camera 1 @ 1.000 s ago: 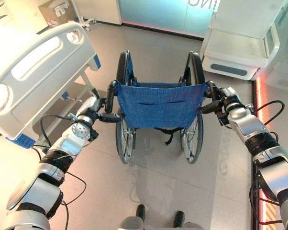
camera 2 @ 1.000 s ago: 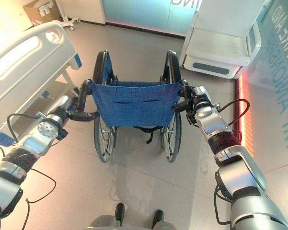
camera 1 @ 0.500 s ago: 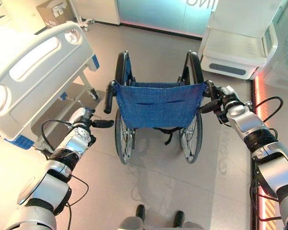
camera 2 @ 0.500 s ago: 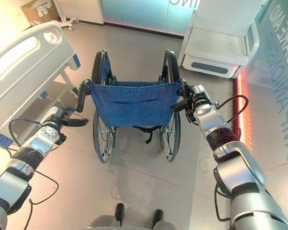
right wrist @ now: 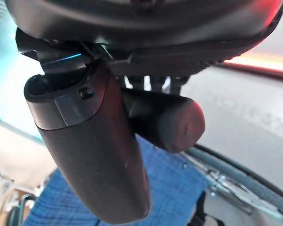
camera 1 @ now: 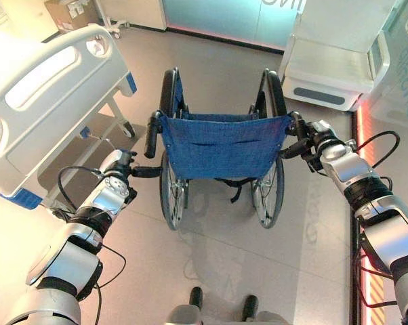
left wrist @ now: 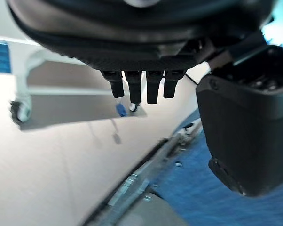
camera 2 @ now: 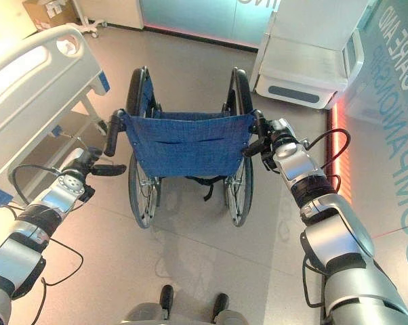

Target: Push the wheelchair next to the bed

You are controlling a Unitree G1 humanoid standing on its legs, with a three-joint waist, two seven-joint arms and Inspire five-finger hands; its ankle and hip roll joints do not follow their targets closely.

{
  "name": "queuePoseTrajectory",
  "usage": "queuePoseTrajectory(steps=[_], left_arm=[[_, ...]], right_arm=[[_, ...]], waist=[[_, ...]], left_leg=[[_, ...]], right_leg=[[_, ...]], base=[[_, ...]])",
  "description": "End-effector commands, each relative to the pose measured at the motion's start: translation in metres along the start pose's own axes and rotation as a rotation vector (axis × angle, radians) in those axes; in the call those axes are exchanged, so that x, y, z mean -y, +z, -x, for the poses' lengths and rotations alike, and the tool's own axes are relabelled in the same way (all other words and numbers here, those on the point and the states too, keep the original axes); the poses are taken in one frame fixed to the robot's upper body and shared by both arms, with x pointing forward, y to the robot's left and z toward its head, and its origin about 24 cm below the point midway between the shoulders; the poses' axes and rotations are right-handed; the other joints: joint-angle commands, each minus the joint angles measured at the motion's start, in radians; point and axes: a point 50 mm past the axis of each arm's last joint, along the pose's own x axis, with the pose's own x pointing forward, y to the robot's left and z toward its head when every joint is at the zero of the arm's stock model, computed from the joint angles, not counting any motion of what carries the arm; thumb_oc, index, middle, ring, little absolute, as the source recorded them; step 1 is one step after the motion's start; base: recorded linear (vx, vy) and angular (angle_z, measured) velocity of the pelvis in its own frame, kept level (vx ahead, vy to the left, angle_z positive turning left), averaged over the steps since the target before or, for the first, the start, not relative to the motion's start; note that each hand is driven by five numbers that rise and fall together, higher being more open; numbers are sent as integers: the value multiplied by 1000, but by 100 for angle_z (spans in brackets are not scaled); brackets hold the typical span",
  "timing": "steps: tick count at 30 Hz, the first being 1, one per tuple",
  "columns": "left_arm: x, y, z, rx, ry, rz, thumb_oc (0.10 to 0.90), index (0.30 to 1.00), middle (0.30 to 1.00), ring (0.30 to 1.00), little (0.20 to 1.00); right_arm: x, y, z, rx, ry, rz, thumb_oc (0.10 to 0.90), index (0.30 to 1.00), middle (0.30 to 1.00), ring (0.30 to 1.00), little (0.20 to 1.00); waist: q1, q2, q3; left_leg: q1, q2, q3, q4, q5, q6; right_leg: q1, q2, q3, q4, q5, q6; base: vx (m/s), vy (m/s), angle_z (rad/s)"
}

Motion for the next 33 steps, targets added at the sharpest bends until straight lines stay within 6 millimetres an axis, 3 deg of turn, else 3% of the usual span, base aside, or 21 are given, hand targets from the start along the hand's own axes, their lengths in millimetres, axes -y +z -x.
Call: queuePoseTrajectory(steps=[1,14,26,33], left_arm=[[-62,78,5,284,238,37,800,900,900,900,900],[-68,101,16,447,218,11,800,900,900,900,900],[-81,119,24,489,282,-26,800,900,900,900,900],[-83,128,28,541,298,78,800,900,900,900,900]], right_arm=[[29,28,2,63,-94,81,800,900,900,900,900],[35,29,5,49,-127,89,800,900,900,900,900],[34,26,2,31,-125,80,800,900,900,900,900],[33,35,3,56,-119,94,800,900,900,900,900]], waist=[[-13,19,-32],[-5,25,-22],[3,28,-20],[-4,27,-10]], left_leg=[[-54,-25,65,104,-108,4],[-57,-26,57,99,-104,5],[-56,-27,50,96,-101,4],[-59,-28,55,102,-103,4]], right_leg=[[-62,-19,44,147,-90,-25],[-66,-20,39,149,-90,-26],[-59,-21,33,145,-92,-28],[-68,-22,40,145,-87,-29]], base=[[0,0,0],[-15,3,0],[0,0,0],[0,0,0]])
